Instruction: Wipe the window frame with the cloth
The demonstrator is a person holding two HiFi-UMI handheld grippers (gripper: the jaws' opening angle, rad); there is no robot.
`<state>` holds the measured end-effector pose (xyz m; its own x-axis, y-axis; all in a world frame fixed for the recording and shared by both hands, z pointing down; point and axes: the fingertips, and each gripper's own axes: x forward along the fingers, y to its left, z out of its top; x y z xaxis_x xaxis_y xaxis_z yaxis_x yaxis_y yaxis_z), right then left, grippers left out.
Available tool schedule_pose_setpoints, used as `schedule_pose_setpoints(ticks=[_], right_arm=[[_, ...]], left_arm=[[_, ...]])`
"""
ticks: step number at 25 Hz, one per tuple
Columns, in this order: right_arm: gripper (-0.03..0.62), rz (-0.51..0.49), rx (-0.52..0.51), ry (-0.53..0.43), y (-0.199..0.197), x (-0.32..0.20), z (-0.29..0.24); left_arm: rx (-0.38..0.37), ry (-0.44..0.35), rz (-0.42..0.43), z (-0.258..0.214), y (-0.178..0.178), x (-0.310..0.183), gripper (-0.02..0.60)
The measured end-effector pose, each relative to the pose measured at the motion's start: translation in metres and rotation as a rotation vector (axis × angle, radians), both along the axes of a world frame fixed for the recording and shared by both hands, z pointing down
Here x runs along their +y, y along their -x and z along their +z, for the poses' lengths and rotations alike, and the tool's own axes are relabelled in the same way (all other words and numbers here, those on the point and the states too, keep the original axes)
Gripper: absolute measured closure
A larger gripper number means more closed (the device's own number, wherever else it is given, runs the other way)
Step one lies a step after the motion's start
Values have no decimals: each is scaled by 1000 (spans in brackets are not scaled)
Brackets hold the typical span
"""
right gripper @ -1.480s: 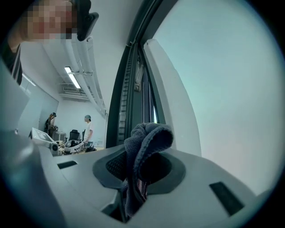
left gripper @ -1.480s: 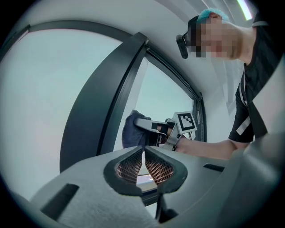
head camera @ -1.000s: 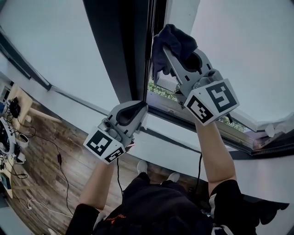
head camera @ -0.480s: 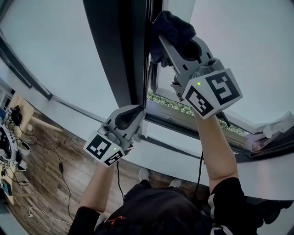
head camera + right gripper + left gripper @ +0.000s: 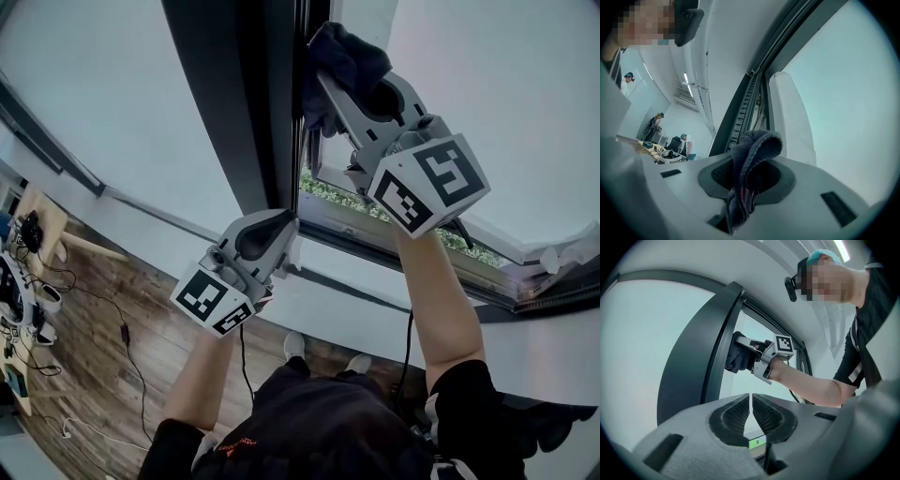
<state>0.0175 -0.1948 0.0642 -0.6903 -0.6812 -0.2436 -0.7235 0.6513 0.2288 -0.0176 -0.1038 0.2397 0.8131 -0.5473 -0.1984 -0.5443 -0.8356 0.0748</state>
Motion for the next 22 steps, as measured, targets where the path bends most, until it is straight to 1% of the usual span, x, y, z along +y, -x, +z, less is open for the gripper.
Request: schedule_pose_setpoints(ticks=[6,17,22], right_arm=[[514,-8,-7,43,-8,-3,26],[514,-15,5,118,-4,-5,72],[514,-11,24,131,-2,-5,94]], left_arm=[[-8,30,3,14,-9,0,546],[-12,76,9,34,-11,-2,546],[-16,97,8,47,-11,-6,546]])
